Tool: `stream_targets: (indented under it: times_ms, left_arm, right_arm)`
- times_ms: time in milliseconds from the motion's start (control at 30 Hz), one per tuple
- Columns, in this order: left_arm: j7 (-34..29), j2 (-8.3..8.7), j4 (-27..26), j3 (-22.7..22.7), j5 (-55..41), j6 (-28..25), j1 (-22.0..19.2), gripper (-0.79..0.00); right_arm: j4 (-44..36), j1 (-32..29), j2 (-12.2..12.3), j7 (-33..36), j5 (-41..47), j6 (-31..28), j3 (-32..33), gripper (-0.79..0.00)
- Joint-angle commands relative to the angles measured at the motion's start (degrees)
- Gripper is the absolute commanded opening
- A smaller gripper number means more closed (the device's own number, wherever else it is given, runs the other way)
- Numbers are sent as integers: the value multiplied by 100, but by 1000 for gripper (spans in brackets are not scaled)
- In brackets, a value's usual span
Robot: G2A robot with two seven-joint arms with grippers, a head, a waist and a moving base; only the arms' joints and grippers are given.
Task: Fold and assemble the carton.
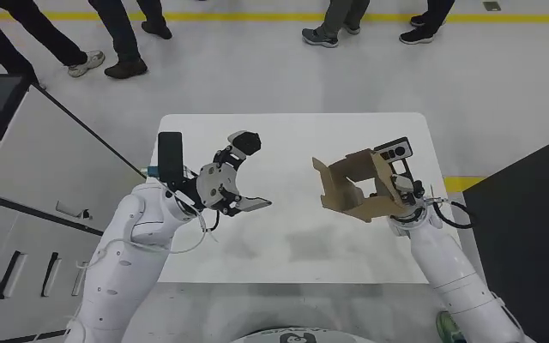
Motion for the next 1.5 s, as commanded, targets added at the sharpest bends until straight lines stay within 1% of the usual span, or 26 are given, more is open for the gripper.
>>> stream_targets:
  times_ms: [0, 67, 300, 367, 700, 867, 900, 1067, 1467]
  left_arm:
    - [-36, 0, 17, 47, 6, -9, -9, -785]
    - [-139, 7, 25, 47, 120, 8, -30, -785]
    - [-174, 7, 2, 58, 147, 57, -23, -785]
    - [-323, 13, -98, 132, 193, 61, -5, -785]
    - [-857, 52, -306, 300, -46, 77, -135, -785]
    - [-857, 52, -306, 300, -46, 77, -135, -785]
    - [-857, 51, -314, 303, -42, 102, -133, -785]
    - [-881, 37, -354, 482, 10, 251, -178, -785]
    - [-967, 45, -330, 663, -79, 207, -323, -785]
  right_arm:
    - [69, -6, -8, 3, -87, -8, 34, -785]
    - [76, -2, -19, 3, -127, -80, 80, -785]
    - [65, -6, -21, -37, -138, -71, 79, -785]
    - [-15, -44, -34, -184, -236, -53, 74, -785]
    - [30, -100, -100, -274, -530, -122, 156, -785]
    - [30, -100, -100, -274, -530, -122, 156, -785]
    - [-24, -113, -102, -388, -608, -111, 157, -785]
    - [-223, -197, -127, -442, -753, -86, 192, -785]
    - [-236, -209, -188, -421, -1117, -37, 232, -785]
